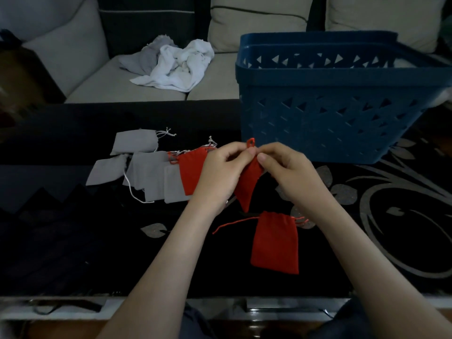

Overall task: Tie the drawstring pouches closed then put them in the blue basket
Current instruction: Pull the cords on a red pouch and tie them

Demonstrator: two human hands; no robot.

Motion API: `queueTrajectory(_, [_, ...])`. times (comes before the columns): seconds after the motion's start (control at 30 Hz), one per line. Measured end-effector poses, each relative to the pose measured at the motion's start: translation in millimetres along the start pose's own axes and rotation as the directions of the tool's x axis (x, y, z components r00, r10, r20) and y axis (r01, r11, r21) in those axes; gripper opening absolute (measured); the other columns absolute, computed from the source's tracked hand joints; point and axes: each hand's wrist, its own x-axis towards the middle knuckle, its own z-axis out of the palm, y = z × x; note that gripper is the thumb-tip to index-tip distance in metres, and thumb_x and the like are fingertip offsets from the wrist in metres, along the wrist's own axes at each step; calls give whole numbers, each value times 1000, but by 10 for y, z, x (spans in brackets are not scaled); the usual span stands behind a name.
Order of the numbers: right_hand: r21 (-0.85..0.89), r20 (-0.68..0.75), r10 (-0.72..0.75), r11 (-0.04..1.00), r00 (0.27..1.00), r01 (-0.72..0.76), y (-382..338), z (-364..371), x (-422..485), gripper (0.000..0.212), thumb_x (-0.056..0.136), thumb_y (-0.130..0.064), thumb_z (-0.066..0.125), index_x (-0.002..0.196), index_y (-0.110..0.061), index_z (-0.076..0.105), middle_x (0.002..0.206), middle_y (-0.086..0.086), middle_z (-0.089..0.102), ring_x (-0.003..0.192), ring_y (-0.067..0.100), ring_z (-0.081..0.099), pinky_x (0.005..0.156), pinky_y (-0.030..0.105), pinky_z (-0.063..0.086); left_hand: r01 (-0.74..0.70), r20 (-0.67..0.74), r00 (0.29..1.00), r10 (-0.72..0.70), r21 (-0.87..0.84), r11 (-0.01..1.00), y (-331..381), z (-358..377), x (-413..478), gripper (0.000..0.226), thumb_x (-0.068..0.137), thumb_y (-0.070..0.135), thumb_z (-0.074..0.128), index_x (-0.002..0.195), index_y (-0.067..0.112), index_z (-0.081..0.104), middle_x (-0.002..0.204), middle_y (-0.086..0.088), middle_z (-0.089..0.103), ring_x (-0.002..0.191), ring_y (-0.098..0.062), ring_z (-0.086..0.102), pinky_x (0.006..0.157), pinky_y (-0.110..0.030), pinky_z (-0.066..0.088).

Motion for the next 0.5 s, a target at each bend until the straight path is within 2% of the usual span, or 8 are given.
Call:
queueTrajectory(0.13, [-56,37,23,998,999,-21,37,-38,26,14,94,-25,56,86,-30,67,70,-15,64,69,0,57,72,25,44,11,7,1000,-10,-54,998,11,23,-4,15,92,12,59,90,14,74,91,-1,74,90,-13,69,80,-22,52])
queueTrajectory(0.27, [-193,93,32,981,995,-13,48,-128,53,22,94,-18,56,75,-27,65,70,-11,63,71,4,56,76,29,44,43,27,999,-40,-118,992,30,17,-12,16,92,8,58,95,16,71,83,1,72,69,-2,66,60,-11,48])
queueTrajectory(0.33, [-276,109,93,959,990,-59,48,-189,54,24,94,-18,54,73,-20,63,74,-4,63,75,10,57,77,30,42,58,42,998,-53,-118,991,43,-4,-6,19,92,7,58,106,16,68,81,3,71,69,-1,66,61,-12,49])
queueTrajectory(0.43, [-144,141,196,974,970,-176,56,-270,30,33,98,-23,48,71,-12,63,73,-2,62,74,9,54,80,30,39,42,64,997,-39,-41,998,32,-30,2,26,91,9,60,115,18,60,82,2,72,74,-4,66,67,-15,50])
queueTrajectory(0.5, [-40,192,264,965,945,-261,42,-289,20,41,99,-35,44,80,-8,68,81,-3,68,81,8,58,86,29,40,42,61,997,-42,-1,999,19,-24,-5,27,89,11,63,114,20,57,85,0,71,76,-9,66,67,-18,51])
